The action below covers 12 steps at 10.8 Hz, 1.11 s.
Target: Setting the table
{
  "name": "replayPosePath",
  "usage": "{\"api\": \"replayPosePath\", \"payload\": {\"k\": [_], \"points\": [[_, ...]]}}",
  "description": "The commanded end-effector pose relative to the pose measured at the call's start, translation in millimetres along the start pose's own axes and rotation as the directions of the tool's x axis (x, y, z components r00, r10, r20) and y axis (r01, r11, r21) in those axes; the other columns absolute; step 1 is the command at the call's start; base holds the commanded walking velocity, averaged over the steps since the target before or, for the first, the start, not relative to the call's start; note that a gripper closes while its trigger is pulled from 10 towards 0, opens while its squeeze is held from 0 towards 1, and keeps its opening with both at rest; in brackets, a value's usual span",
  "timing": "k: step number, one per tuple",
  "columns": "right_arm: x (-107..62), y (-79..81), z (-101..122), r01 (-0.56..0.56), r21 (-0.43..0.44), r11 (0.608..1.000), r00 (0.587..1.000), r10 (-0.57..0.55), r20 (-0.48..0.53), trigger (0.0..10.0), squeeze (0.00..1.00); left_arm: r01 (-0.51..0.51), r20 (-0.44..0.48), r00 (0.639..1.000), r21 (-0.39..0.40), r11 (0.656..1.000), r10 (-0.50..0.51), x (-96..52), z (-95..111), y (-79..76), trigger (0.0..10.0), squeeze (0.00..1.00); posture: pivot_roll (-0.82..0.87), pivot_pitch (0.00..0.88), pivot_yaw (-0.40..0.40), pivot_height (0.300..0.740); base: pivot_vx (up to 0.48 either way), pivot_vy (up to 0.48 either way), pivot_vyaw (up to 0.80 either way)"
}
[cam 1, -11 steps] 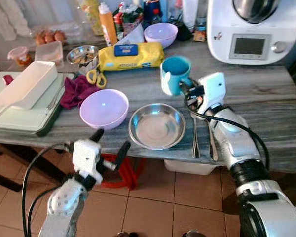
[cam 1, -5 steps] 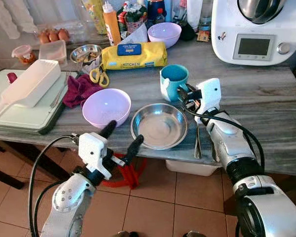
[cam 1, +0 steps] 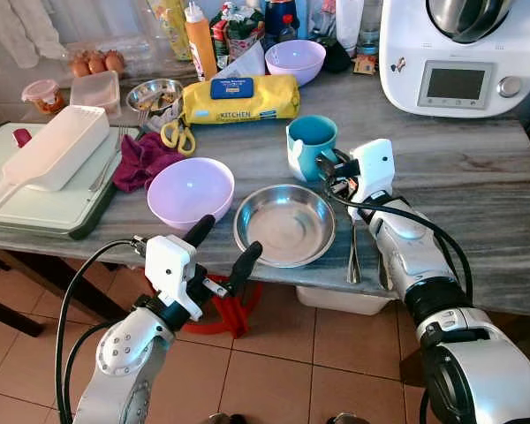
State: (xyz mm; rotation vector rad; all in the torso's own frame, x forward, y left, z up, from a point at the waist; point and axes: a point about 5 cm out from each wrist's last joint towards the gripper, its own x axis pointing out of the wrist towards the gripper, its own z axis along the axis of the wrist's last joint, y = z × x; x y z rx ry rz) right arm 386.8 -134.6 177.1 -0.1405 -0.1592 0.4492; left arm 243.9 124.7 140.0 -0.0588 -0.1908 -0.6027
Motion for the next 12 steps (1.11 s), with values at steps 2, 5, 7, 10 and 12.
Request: {"api": "replayPosePath", "payload": {"k": [2,5,7,10,12], "points": [[3.4,1.1,3.7,0.001,0.007,1.0,1.0,-0.001,0.019,10.0,1.0,-0.001,-0.01,1.0,0.017,1.0,0.001,-0.2,-0.2,3.3,10.0,0.0,-0.08,0.151,0.108,0.74,0.0,0.0,0.0],[3.4,-0.3,6.0,0.009,0.014,1.0,0.999,-0.009,0.035,10.0,1.0,-0.002,-0.007,1.0,0.02,1.0,0.002,2.5,2.6,2.8,10.0,0.0,-0.08,0.15,0.112,0.74,0.0,0.0,0.0],[6.3,1.8,32.1,-0.023,-0.041,0.999,0.989,0.029,0.147,10.0,1.0,-0.013,0.005,1.0,0.031,0.999,0.013,4.6,4.9,5.8,10.0,0.0,-0.08,0.137,0.11,0.74,0.0,0.0,0.0],[-16.1,11.3,77.2,0.03,-0.066,0.997,0.937,-0.005,0.35,10.0,1.0,-0.069,0.014,0.998,0.039,0.997,0.069,6.5,-0.5,17.9,10.0,0.0,-0.09,0.094,0.096,0.74,0.0,0.0,0.0],[-44.0,27.0,64.1,0.092,-0.043,0.995,0.941,-0.073,0.33,10.0,1.0,-0.227,0.036,0.974,0.067,0.972,0.225,14.5,-0.4,38.0,10.0,0.0,-0.1,0.068,0.092,0.74,0.0,0.0,0.0]]}}
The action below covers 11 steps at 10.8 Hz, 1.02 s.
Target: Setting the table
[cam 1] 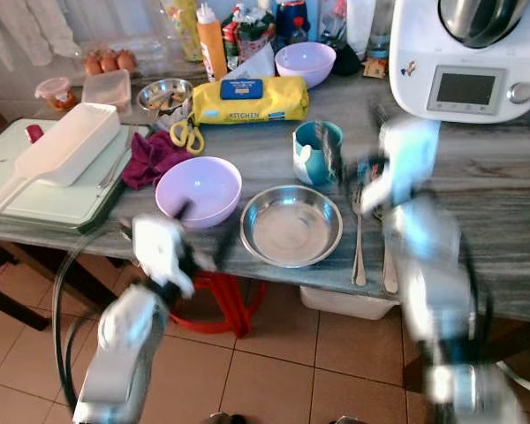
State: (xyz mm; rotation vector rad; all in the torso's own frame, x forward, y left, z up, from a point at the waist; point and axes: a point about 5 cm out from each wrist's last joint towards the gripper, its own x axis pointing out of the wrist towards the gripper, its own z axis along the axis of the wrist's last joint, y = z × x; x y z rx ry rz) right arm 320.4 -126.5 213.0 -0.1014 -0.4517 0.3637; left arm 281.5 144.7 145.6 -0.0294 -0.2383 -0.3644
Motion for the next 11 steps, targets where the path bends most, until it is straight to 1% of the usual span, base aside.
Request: {"api": "replayPosePath", "payload": {"k": [1,2,3,4,5,6,7,8,9,10,11], "points": [[-3.6,6.4,6.6,0.012,0.0,1.0,1.0,-0.012,0.001,10.0,1.0,-0.071,-0.008,0.997,0.031,0.997,0.071,0.0,-3.1,8.4,10.0,0.0,-0.11,0.054,0.092,0.74,0.0,0.0,0.0],[-8.2,10.6,4.1,0.01,-0.018,1.0,1.0,-0.011,-0.021,10.0,1.0,-0.108,0.003,0.994,0.05,0.993,0.108,3.2,-2.0,10.1,10.0,0.0,-0.12,0.049,0.092,0.74,0.0,0.0,0.8],[-13.6,16.3,3.4,0.002,-0.044,0.999,0.999,-0.004,-0.039,10.0,1.0,-0.165,0.022,0.986,0.092,0.982,0.164,8.4,-0.3,11.8,10.0,0.0,-0.13,0.045,0.092,0.74,0.0,0.0,0.8],[-14.1,17.4,4.9,0.0,-0.049,0.999,0.999,-0.003,-0.044,10.0,1.0,-0.187,0.015,0.982,0.094,0.978,0.187,9.7,-2.1,14.2,10.0,0.0,-0.13,0.043,0.089,0.74,0.0,0.0,0.8],[-14.4,18.8,7.1,-0.009,-0.07,0.998,0.999,0.006,-0.051,10.0,0.72,-0.264,0.012,0.964,0.116,0.957,0.265,11.5,-3.2,21.5,10.0,0.0,-0.13,0.036,0.084,0.74,0.0,0.0,0.8],[-14.8,19.9,8.3,-0.014,-0.083,0.996,0.998,0.01,-0.057,10.0,0.51,-0.292,0.023,0.956,0.134,0.947,0.292,12.1,-3.1,23.5,10.0,0.0,-0.13,0.032,0.081,0.74,0.0,0.0,0.8],[-14.0,21.7,8.8,-0.027,-0.092,0.995,0.998,0.021,-0.057,10.0,0.12,-0.338,0.034,0.941,0.149,0.929,0.336,11.5,-2.7,26.7,10.0,0.0,-0.12,0.026,0.076,0.74,0.0,0.0,0.8],[-13.4,26.1,9.5,-0.051,-0.104,0.993,0.997,0.045,-0.056,10.0,0.0,-0.38,0.041,0.924,0.188,0.906,0.38,9.2,-2.7,31.7,10.0,0.0,-0.12,0.021,0.075,0.74,0.0,0.0,0.8],[-13.1,28.2,9.9,-0.062,-0.104,0.993,0.997,0.056,-0.056,10.0,0.0,-0.41,0.045,0.911,0.218,0.886,0.411,7.7,-3.7,35.0,10.0,0.0,-0.12,0.019,0.072,0.74,0.0,0.0,0.8],[-12.7,31.6,10.0,-0.077,-0.1,0.992,0.996,0.072,-0.057,10.0,0.0,-0.45,0.047,0.89,0.259,0.855,0.454,4.2,-6.2,41.3,10.0,0.0,-0.12,0.015,0.071,0.74,0.0,0.0,0.8],[-13.4,36.6,10.2,-0.101,-0.099,0.99,0.994,0.096,-0.056,10.0,0.0,-0.501,0.052,0.859,0.291,0.815,0.51,-0.6,-8.2,49.6,10.0,0.0,-0.12,0.012,0.071,0.74,0.0,0.0,0.8]]}}
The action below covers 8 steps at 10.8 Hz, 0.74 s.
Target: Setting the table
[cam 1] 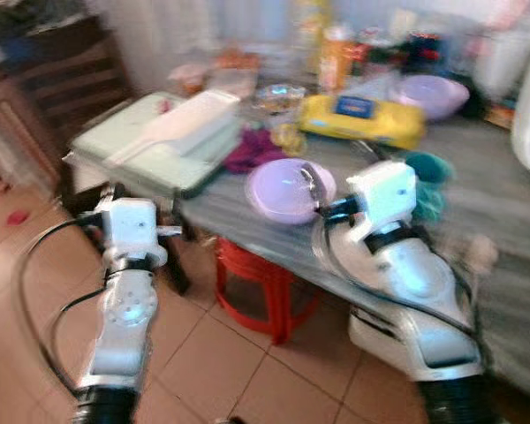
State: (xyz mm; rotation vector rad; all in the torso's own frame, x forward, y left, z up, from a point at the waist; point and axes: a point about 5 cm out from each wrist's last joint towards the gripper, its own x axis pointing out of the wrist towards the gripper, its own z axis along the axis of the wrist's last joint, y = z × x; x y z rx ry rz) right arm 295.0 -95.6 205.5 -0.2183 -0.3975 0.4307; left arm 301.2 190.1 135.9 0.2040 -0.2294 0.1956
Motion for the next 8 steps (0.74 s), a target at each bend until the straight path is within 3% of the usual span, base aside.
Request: {"api": "replayPosePath", "payload": {"k": [1,5,8], "points": [[-1.2,0.4,4.7,-0.014,-0.019,1.0,1.0,0.015,0.014,10.0,0.0,-0.032,0.009,0.999,0.009,0.999,0.032,-0.7,0.2,3.1,10.0,0.0,-0.12,0.007,0.072,0.74,0.0,0.0,0.8],[-2.7,9.4,2.4,-0.058,-0.009,0.998,0.998,0.058,0.005,10.0,0.0,-0.095,-0.014,0.995,0.106,0.99,0.097,-3.8,-9.6,6.7,10.0,0.0,-0.12,0.0,0.068,0.74,0.0,0.0,0.8],[-1.8,15.6,-6.2,-0.078,0.023,0.997,0.997,0.079,-0.017,10.0,0.0,-0.086,-0.048,0.995,0.124,0.989,0.092,-5.9,-19.7,5.6,10.0,0.0,-0.11,0.0,0.066,0.74,0.0,0.0,0.8]]}}
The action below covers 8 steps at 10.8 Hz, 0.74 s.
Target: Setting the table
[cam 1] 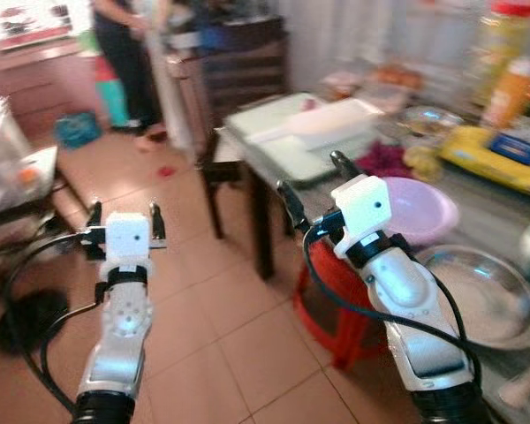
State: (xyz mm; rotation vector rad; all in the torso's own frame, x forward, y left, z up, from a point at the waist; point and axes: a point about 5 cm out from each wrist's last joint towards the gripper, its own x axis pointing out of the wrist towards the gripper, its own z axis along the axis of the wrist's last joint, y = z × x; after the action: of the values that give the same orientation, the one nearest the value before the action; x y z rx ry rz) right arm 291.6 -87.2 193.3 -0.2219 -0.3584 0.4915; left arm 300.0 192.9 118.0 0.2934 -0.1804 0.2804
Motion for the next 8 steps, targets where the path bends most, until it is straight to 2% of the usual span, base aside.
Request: {"api": "replayPosePath", "payload": {"k": [1,2,4,6,7,8], "points": [[1.4,5.0,-3.7,-0.017,0.028,0.999,1.0,0.017,-0.007,10.0,0.0,-0.009,-0.033,0.999,0.018,1.0,0.009,-2.3,-9.0,3.6,10.0,0.0,-0.11,0.0,0.063,0.74,0.0,0.0,0.8],[1.4,5.2,-7.0,-0.011,0.037,0.999,1.0,0.012,-0.019,10.0,0.0,-0.006,-0.045,0.999,0.018,1.0,0.006,-3.9,-12.7,2.9,10.0,0.0,-0.11,0.0,0.059,0.74,0.0,0.0,0.8],[3.2,3.1,-18.4,0.055,0.125,0.991,0.997,-0.047,-0.066,10.0,0.0,0.031,-0.117,0.993,0.012,0.999,-0.029,-10.2,-29.7,-3.1,10.0,0.0,-0.1,0.0,0.054,0.74,0.0,0.0,0.8],[-1.7,-2.4,-43.0,0.138,0.183,0.973,0.981,-0.108,-0.162,10.0,0.0,0.072,-0.191,0.979,0.014,0.997,-0.068,-14.5,-46.0,-8.4,10.0,0.0,-0.1,0.0,0.053,0.74,0.0,0.0,0.8],[-7.9,-3.6,-63.0,0.184,0.199,0.963,0.96,-0.132,-0.246,10.0,0.0,0.131,-0.272,0.954,0.013,0.991,-0.123,-20.4,-62.9,-15.1,10.0,0.0,-0.1,0.0,0.051,0.74,0.0,0.0,0.8],[-15.3,-4.6,-85.3,0.238,0.208,0.949,0.924,-0.155,-0.349,10.0,0.0,0.162,-0.341,0.927,-0.009,0.987,-0.156,-25.8,-75.7,-19.8,10.0,0.0,-0.11,0.0,0.045,0.74,0.0,0.0,0.0]]}}
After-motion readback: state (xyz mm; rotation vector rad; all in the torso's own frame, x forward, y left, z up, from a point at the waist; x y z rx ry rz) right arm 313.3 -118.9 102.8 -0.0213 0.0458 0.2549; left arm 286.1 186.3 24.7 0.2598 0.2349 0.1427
